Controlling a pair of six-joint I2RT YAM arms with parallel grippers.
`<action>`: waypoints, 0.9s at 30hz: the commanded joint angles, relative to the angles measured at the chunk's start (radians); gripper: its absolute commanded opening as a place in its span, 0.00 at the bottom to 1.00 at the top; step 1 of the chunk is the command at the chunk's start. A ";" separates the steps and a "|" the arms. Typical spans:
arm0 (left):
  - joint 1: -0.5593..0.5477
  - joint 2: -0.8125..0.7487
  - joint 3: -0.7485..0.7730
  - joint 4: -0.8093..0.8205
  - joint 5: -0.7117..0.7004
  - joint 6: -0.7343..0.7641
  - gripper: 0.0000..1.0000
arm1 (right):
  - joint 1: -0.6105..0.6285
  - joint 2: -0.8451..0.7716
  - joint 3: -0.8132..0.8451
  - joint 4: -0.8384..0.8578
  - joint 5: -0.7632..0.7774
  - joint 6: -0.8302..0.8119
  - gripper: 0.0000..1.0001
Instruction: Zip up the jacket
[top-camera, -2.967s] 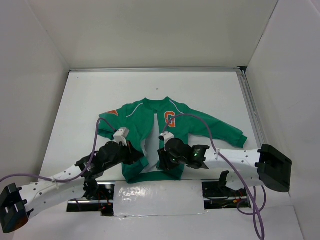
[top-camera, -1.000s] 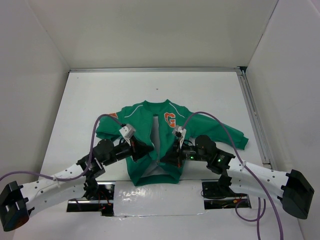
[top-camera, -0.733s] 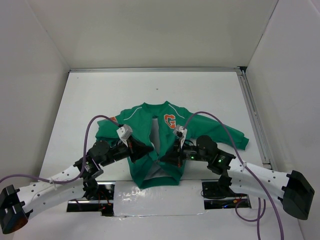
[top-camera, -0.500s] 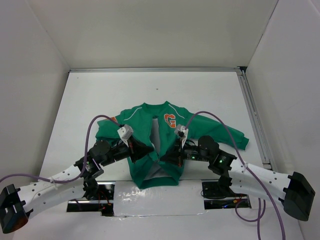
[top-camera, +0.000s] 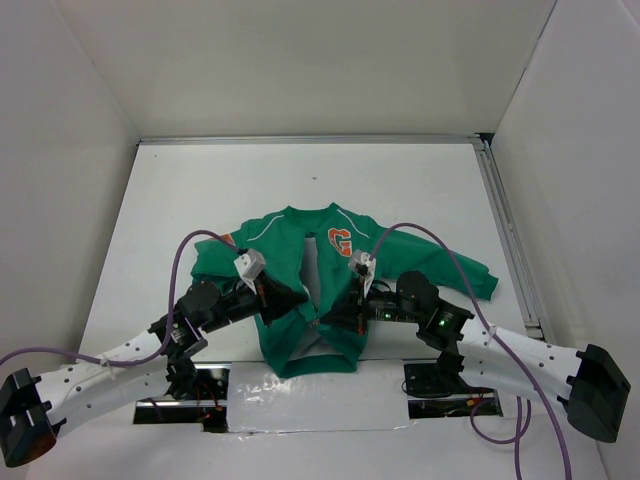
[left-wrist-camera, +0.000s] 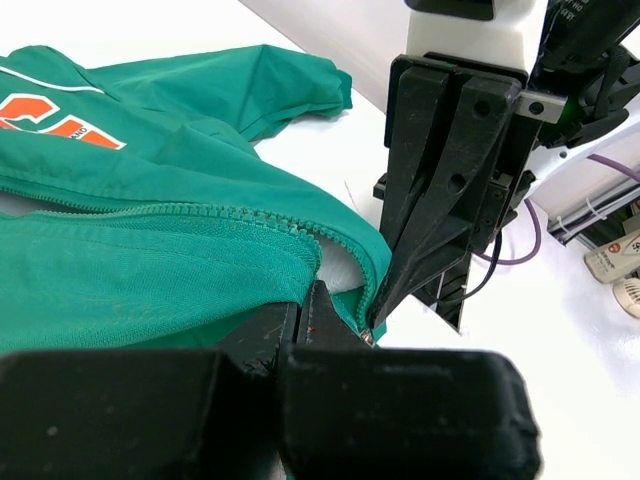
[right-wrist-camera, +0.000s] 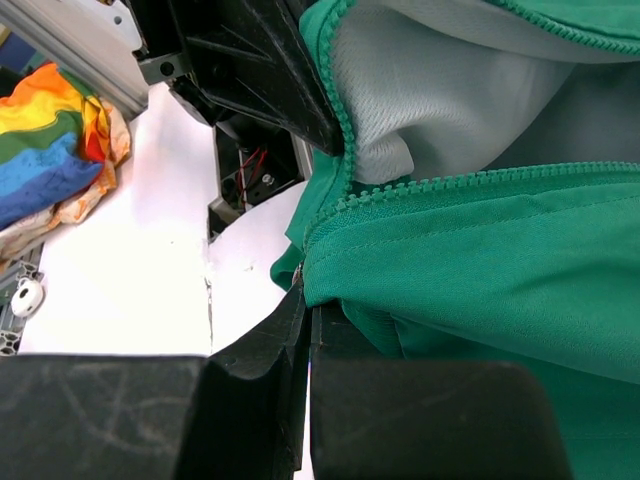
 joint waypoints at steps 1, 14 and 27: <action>-0.005 -0.017 -0.015 0.094 0.016 0.025 0.00 | -0.006 -0.024 0.013 0.080 0.001 -0.012 0.00; -0.005 -0.047 -0.038 0.111 0.042 0.016 0.00 | -0.021 -0.006 0.015 0.092 -0.028 -0.006 0.00; -0.005 -0.026 -0.033 0.121 0.010 -0.024 0.00 | -0.019 -0.003 0.005 0.101 -0.058 -0.009 0.00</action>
